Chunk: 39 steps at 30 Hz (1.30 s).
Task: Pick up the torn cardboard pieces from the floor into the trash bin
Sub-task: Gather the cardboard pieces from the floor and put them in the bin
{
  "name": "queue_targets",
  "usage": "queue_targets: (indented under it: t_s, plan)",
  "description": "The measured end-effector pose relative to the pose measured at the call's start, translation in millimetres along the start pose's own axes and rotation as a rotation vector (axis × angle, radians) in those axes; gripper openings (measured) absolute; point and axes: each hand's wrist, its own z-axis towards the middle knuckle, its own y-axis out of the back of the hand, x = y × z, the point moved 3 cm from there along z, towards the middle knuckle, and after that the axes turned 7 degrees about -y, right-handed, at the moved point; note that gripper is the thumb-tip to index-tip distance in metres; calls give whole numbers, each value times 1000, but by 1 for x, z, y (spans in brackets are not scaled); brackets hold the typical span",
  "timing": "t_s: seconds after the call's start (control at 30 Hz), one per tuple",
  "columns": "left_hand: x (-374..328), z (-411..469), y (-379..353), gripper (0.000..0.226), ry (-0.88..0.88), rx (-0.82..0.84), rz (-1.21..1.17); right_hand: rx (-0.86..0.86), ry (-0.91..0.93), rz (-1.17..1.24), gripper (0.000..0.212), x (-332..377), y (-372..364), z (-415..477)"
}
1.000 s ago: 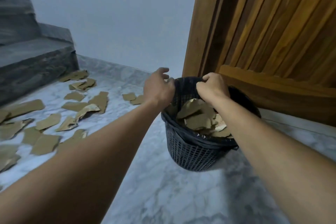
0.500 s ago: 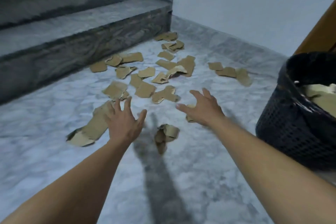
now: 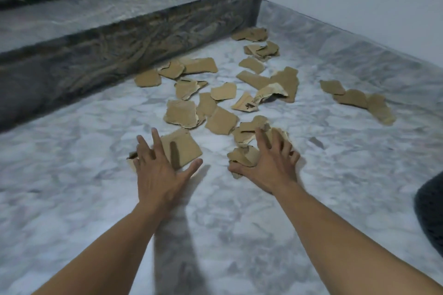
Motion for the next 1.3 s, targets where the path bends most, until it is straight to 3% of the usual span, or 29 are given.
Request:
queue_targets:
  t_s: [0.23, 0.4, 0.5, 0.57, 0.67, 0.73, 0.83, 0.9, 1.03, 1.13, 1.3]
  plan:
    - [-30, 100, -22, 128, -142, 123, -24, 23, -17, 6, 122, 20, 3, 99]
    - [-69, 137, -56, 115, -172, 168, 140, -87, 94, 290, 105, 33, 25, 151]
    - [-70, 145, -65, 115, -176, 162, 220, -314, 135, 402, 92, 21, 49, 184]
    - [-68, 146, -66, 117, -157, 139, 222, -421, 16, 313, 97, 1, 65, 213]
    - [-70, 146, -67, 119, -88, 98, 189, -232, -327, 198, 117, -39, 77, 261]
    - [-70, 151, -67, 123, -14, 98, 181, -43, -404, 200, 121, -46, 78, 282]
    - [-69, 184, -64, 128, 181, 55, 130, 137, -266, 130, 117, -21, 71, 294]
    - [-72, 210, -69, 125, 223, 78, 148, 190, -185, 89, 115, -3, 65, 288]
    - [-76, 218, -79, 113, 138, 115, 225, 246, -21, 92, 124, 26, 49, 261]
    - [-76, 215, -77, 89, 90, 57, 175, 276, 87, 87, 124, 41, 33, 237]
    - [-77, 211, -77, 69, -17, 57, 133, 106, 147, 385, 114, 57, 18, 203]
